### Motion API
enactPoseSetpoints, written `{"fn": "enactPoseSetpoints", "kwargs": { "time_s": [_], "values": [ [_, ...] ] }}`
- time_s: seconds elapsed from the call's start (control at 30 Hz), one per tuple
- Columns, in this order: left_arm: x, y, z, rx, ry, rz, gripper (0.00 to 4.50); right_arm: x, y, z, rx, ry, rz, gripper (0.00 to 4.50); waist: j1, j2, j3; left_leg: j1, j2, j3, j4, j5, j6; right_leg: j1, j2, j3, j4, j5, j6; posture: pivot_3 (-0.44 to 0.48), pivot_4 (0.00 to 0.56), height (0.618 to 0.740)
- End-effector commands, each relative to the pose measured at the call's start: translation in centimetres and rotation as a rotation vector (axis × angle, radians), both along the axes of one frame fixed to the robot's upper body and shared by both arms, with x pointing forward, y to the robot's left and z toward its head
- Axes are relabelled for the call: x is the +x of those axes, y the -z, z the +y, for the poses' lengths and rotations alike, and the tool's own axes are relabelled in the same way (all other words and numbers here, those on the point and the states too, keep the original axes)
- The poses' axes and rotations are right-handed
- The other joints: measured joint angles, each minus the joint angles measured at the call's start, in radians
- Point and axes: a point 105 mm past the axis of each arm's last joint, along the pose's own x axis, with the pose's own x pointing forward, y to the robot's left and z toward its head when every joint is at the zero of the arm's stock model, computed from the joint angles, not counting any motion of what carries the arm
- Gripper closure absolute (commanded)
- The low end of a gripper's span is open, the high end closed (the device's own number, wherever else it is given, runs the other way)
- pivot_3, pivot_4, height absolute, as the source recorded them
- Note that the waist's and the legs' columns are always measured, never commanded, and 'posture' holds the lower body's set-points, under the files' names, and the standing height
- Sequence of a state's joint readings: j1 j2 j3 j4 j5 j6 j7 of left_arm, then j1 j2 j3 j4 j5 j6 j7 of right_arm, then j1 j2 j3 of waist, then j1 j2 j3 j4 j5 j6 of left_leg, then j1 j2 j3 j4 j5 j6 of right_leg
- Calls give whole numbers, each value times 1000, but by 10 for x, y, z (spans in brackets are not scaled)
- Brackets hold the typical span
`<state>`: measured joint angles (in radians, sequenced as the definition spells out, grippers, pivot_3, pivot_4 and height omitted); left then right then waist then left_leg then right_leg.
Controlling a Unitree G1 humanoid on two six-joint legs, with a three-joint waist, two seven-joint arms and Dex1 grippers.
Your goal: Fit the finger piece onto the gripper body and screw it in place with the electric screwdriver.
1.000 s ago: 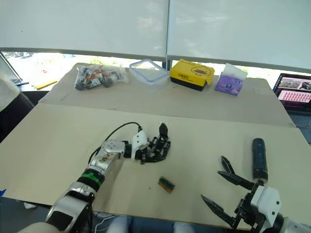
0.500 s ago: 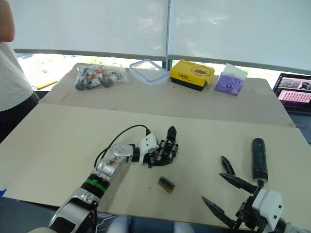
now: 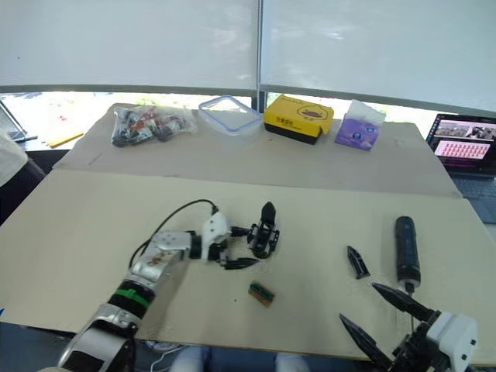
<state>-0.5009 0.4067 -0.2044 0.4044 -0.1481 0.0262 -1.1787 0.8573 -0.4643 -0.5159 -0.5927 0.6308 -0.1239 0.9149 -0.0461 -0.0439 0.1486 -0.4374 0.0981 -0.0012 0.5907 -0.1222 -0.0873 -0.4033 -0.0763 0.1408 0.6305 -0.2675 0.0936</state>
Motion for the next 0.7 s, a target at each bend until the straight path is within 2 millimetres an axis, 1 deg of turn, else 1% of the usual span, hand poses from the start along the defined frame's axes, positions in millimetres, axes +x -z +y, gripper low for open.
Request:
{"fn": "enactPoseSetpoints", "kwargs": {
  "time_s": [0.03,0.1,0.17,0.2,0.27,0.3,0.33,0.37,0.4,0.47,0.53,0.57,0.6,0.63,0.7],
  "values": [
    [-15,-17,35,-39,33,-5,132,-12,-4,-12,-2,85,-10,0,-3,1,0,0,0,0,-1,0,0,0,0,0,0,0,0,0,150,740],
    [-18,-30,47,-73,13,-23,132,-17,0,-19,-5,130,15,0,0,1,0,0,0,0,-1,0,0,0,-1,0,0,0,-1,0,150,740],
    [-29,-46,60,-112,35,-34,132,-19,-2,-25,24,183,27,0,4,1,1,0,0,0,1,-1,-1,-1,-1,0,-2,0,-2,0,150,740],
    [-34,-51,65,-115,48,-24,132,-17,-8,-23,49,185,15,0,6,1,1,0,0,0,1,-1,-1,-2,-1,-1,-3,0,-2,0,150,740],
    [-44,-61,67,-129,75,-12,132,-8,-19,-17,74,167,17,0,4,1,1,0,1,0,1,-1,-1,-2,-2,-1,-3,0,-3,0,150,740],
    [-47,-67,66,-140,89,-15,132,1,-18,-19,39,187,64,0,6,2,0,0,1,0,1,-1,-1,-1,-2,-1,-3,0,-3,0,150,740],
    [-52,-75,62,-154,113,-24,132,18,-13,-27,-29,236,164,0,1,2,1,1,1,0,1,-1,-1,-1,-2,-2,-4,0,-4,0,150,740],
    [-56,-77,59,-145,131,-24,132,33,-11,-33,-81,271,236,0,-11,0,2,1,1,1,1,-1,-1,-1,-3,-2,-4,1,-5,0,150,740],
    [-59,-79,57,-136,141,-22,132,43,-11,-36,-118,297,285,0,-16,-2,2,1,1,2,2,-1,-1,0,-3,-2,-5,3,-8,0,150,740],
    [-69,-78,53,-113,187,-32,132,65,-18,-31,-105,256,334,0,-17,-3,2,0,1,1,3,0,0,0,-3,-2,-5,5,-11,0,150,740],
    [-78,-85,47,-145,217,-47,132,86,-19,-27,-155,205,428,0,-15,0,3,2,1,0,2,0,0,1,-1,-2,-3,4,-10,0,150,740],
    [-81,-88,44,-160,222,-53,132,93,-18,-29,-189,207,476,0,-13,0,3,3,1,0,1,0,0,1,-1,-1,-2,4,-9,0,150,740],
    [-83,-90,43,-168,226,-51,132,99,-16,-30,-216,205,517,0,-9,-1,3,2,1,-1,1,4,6,0,-1,-1,-1,3,-7,0,150,740],
    [-85,-91,41,-177,226,-57,132,104,-13,-31,-222,207,567,0,-6,-1,3,2,1,-1,0,5,8,1,-1,-2,-1,2,-6,0,150,740],
    [-86,-93,38,-185,222,-70,132,115,-9,-33,-261,217,619,0,2,-2,4,0,1,-1,0,6,9,0,-1,-1,-2,1,-5,0,150,740]
  ]
}}
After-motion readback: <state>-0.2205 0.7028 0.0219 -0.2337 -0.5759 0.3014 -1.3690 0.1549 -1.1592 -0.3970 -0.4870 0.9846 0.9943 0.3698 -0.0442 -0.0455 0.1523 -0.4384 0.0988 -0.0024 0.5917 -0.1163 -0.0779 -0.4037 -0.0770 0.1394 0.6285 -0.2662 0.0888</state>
